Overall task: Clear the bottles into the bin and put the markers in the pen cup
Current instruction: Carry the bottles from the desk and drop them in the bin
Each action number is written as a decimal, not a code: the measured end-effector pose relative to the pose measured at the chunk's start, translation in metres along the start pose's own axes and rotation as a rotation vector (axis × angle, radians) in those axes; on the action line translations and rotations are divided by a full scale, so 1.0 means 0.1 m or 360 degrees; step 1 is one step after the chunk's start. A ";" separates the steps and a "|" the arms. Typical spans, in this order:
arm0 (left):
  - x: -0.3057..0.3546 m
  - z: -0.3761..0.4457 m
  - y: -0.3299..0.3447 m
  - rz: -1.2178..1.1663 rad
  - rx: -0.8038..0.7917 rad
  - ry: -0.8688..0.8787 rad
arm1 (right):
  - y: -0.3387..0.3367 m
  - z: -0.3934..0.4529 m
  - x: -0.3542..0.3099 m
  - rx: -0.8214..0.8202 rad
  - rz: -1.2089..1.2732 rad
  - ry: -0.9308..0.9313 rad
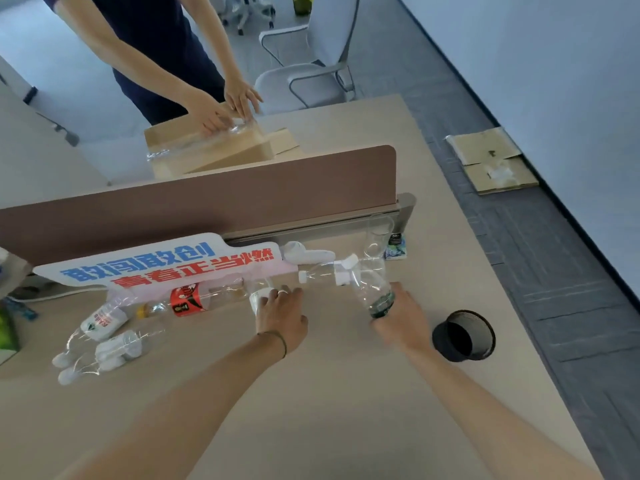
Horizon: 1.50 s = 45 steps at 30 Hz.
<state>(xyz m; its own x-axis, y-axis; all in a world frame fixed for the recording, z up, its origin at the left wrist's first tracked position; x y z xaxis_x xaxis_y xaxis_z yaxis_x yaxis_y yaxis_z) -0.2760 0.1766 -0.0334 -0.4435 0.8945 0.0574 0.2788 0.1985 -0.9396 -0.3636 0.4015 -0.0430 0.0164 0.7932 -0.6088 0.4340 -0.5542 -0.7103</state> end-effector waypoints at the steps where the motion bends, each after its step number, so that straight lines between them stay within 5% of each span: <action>1: 0.12 0.11 -0.01 0.0027 0.0005 0.0063 | -0.06 0.00 0.03 0.0027 0.0166 0.0093; 6: 0.70 0.65 -0.05 0.0026 0.0010 0.0325 | -0.18 0.02 0.18 0.0157 0.0652 0.0439; 19: 1.01 1.13 0.35 0.0170 -0.0040 0.0355 | -0.37 0.17 0.28 0.0107 0.0598 0.0481; 36: 0.92 -0.13 -0.17 -0.1236 0.0085 -0.0097 | -0.58 -0.47 -0.06 0.0182 0.0975 0.0391; 45: 1.48 -0.68 -0.18 -0.1582 0.0021 0.0093 | -0.85 -1.31 0.46 0.0493 0.1035 0.0439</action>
<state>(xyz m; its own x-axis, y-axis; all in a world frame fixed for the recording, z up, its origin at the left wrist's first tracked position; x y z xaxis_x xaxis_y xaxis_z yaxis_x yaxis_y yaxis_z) -0.2889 0.3327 0.0143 -0.4277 0.3424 0.8366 -0.2063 0.8641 -0.4591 -0.2814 0.5182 0.0360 0.4237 0.2952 -0.8563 -0.0113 -0.9436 -0.3308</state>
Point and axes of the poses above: each hand's wrist, its own z-axis towards the middle knuckle, its own y-axis out of the palm, x = y × z, the point moved 2 cm from there along z, towards the middle knuckle, and after that the axes turned 3 degrees about -y, right-handed, at the moved point
